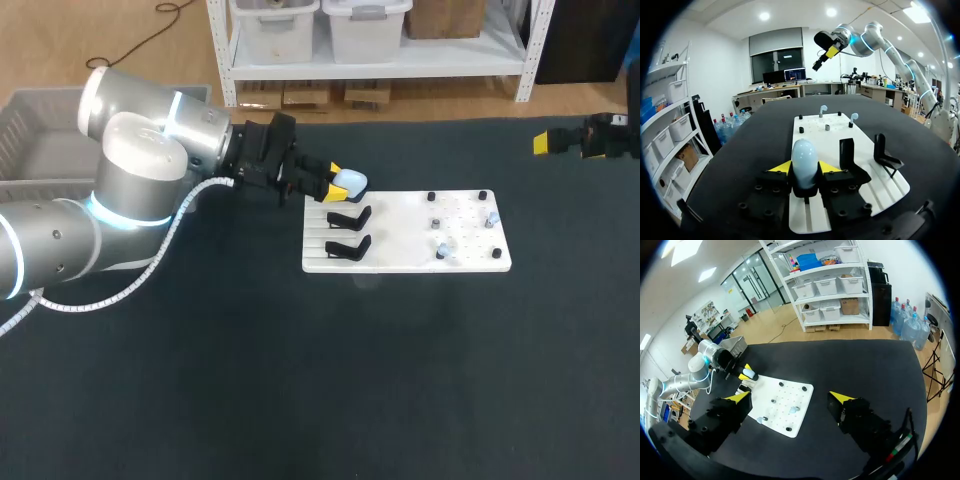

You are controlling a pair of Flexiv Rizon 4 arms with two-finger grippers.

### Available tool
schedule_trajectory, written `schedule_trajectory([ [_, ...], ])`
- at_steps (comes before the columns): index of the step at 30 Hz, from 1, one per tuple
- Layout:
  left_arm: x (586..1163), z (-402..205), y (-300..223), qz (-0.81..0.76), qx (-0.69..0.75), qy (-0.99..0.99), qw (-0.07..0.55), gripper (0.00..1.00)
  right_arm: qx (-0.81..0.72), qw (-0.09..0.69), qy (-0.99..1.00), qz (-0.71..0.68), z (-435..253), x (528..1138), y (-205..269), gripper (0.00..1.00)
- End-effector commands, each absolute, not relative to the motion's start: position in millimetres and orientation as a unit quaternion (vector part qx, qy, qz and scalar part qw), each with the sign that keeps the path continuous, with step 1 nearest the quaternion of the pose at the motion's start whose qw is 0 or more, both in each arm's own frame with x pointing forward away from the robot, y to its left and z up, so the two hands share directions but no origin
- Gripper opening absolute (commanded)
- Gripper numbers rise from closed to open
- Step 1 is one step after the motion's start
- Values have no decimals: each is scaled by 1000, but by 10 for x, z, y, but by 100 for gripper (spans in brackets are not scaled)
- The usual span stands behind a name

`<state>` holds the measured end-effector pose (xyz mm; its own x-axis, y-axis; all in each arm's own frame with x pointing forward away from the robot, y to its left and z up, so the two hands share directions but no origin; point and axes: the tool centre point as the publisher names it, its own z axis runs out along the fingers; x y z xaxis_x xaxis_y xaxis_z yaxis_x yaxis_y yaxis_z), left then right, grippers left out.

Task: Pick up each earbud case from the left stands, insert the matching earbuds, close the lid, and place the case in the box.

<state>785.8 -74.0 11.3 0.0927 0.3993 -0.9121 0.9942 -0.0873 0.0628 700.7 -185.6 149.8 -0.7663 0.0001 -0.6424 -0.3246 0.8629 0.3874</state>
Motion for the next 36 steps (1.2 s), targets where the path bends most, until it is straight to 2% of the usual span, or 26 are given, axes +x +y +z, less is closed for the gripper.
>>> schedule_trajectory([
  [1,7817,98,-735,-381,627,555,392,24,-90,330,907,246,1497,7007,-1859,100],
  [5,7802,114,-731,-381,626,555,394,0,-90,330,907,246,1497,7007,-1859,100],
  [12,7765,298,-659,-388,618,547,410,0,-90,330,907,246,1497,7007,-1859,100],
  [20,7654,787,-501,-411,595,534,438,0,-90,330,907,246,1497,7007,-1859,100],
  [36,7167,1491,-355,-462,519,541,474,0,-90,330,907,246,1497,7007,-1859,100],
])
